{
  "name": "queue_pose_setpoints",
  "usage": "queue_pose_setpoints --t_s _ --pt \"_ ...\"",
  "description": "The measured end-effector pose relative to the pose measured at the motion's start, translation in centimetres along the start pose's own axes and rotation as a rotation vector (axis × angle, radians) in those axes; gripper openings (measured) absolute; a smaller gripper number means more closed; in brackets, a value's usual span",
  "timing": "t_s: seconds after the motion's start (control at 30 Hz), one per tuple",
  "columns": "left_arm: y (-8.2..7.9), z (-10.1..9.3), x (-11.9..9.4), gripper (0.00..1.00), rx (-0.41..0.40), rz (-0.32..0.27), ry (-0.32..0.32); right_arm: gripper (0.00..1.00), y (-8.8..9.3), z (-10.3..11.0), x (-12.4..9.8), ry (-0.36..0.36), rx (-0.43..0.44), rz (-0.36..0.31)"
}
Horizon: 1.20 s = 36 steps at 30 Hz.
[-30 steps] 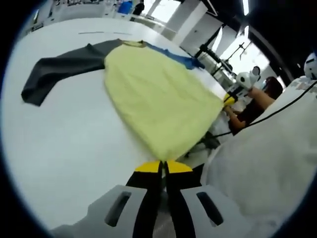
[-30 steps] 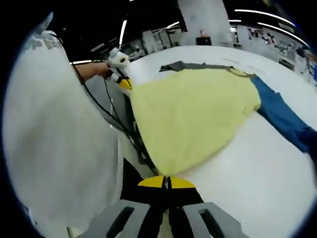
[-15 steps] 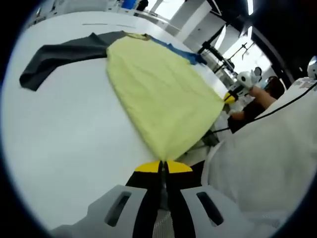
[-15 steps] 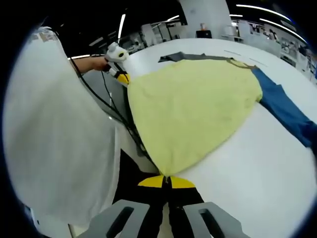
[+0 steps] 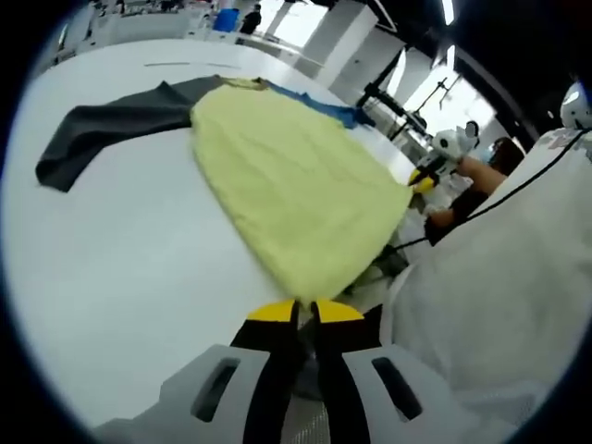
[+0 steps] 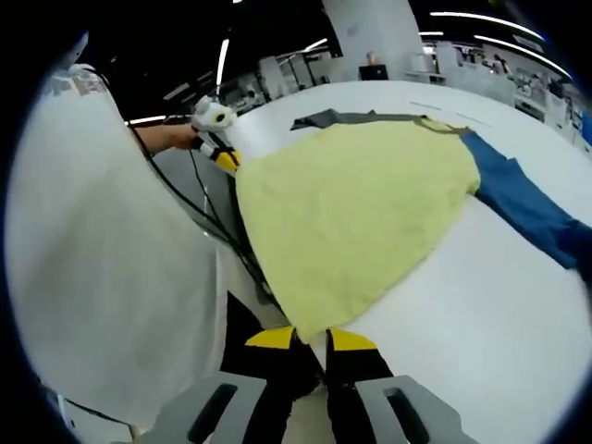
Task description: Fold the garment on the visible template until the final outline fits inside the template.
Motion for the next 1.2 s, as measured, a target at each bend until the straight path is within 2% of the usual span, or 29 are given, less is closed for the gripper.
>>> queue_pose_setpoints --t_s 0.13,0.2,0.37,0.47,0.6,0.73,0.93,1.2 --pt "-0.8 0.4 -0.4 0.16 -0.001 -0.058 -0.031 0.15 -0.1 -0.3 -0.3 0.014 -0.002 -0.011" --pt "-1.2 0.5 -0.5 0.20 0.014 -0.083 -0.039 0.18 -0.3 -0.5 -0.6 0.028 0.001 -0.038" --pt "-2.0 -0.2 -0.2 0.36 0.065 -0.100 -0.040 0.30 -0.7 -1.6 -1.3 0.093 0.019 -0.083" --pt "-2.3 -0.4 0.0 0.43 0.089 -0.106 -0.047 0.34 -0.7 -2.3 -1.8 0.130 0.022 -0.107" --pt "-2.8 -0.4 0.0 0.46 0.098 -0.133 -0.049 0.39 -0.9 -3.3 -2.8 0.182 0.053 -0.185" --pt "-3.3 -0.3 0.0 0.52 0.100 -0.151 -0.061 0.45 -0.9 -4.1 -3.6 0.239 0.053 -0.210" --pt "-4.1 -0.4 0.0 0.55 0.098 -0.169 -0.066 0.51 -1.0 -5.3 -4.6 0.291 0.066 -0.259" --pt "-4.5 -0.5 0.1 0.55 0.096 -0.176 -0.069 0.53 -0.7 -6.8 -5.6 0.338 0.093 -0.299"
Point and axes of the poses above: the point that each gripper's makers call its tool centre point, and the gripper's own axes: x roughly forward along the fingers, z roughly to its left, y roughly out of its underside, the point moved 7 cm from there along -x, roughly backward along the fingers, and after that the axes turned 15 degrees about -y, right-handed, at the moved point
